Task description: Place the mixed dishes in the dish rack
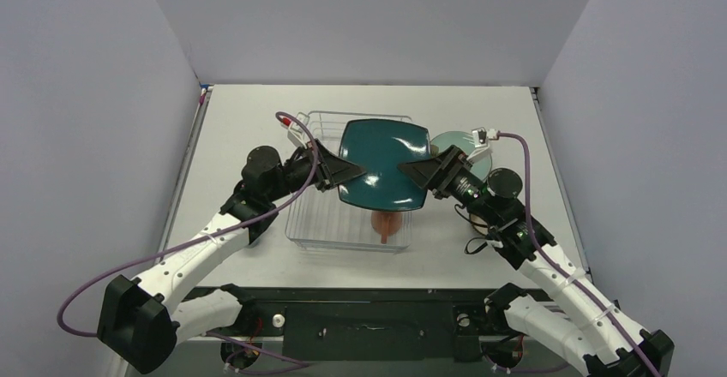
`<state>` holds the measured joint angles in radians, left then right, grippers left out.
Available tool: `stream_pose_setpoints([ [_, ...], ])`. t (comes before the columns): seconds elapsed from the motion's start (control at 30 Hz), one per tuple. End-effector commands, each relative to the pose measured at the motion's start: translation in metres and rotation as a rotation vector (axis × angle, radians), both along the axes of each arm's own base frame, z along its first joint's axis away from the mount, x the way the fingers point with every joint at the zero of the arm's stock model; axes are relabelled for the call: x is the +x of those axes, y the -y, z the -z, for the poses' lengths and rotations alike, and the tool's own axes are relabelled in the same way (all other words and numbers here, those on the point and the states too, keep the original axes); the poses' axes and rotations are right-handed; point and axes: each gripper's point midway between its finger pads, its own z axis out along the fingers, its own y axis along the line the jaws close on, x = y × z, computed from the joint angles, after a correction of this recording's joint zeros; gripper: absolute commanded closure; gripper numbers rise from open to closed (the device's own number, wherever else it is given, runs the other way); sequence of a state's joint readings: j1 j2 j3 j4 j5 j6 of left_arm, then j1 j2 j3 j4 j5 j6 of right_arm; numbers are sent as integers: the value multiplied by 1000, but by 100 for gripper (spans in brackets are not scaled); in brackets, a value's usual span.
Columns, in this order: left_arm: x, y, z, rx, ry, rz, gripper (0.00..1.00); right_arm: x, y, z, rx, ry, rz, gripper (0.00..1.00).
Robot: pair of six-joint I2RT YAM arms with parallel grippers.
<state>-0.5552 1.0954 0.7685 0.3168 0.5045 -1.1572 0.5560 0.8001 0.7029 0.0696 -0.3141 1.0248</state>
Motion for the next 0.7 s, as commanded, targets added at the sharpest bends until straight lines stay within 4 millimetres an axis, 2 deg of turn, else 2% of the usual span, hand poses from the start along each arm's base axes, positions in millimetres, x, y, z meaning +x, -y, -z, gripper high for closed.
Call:
stream_pose_setpoints([
  [0.0, -17, -8, -72, -167, 213, 44, 100, 3, 8, -17, 29, 49, 3, 32],
  [0.1, -19, -6, -72, -174, 216, 66, 100, -3, -7, -19, 50, 39, -94, 36],
  [0.3, -19, -2, -69, -195, 213, 100, 100, -15, -17, -50, 155, 109, -190, 47],
  [0.37, -18, -1, -66, -188, 210, 103, 100, -18, -20, -55, 185, 109, -216, 60],
  [0.4, -18, 0, -65, -185, 209, 102, 100, -18, -21, -56, 189, 106, -220, 76],
  [0.43, -16, 0, -63, -177, 206, 99, 100, -17, -21, -56, 190, 100, -220, 83],
  [0.47, -15, 0, -60, -167, 197, 94, 100, -17, -20, -59, 191, 102, -215, 97],
  [0.57, -3, 0, -41, -70, 138, 49, 100, -11, -16, -61, 165, 81, -167, 100],
  [0.63, 6, -3, -31, 5, 120, 1, 88, -6, -11, -63, 138, 63, -121, 100],
  [0.67, 7, -5, -28, 38, 139, -10, 74, -4, -10, -63, 122, 63, -106, 100],
])
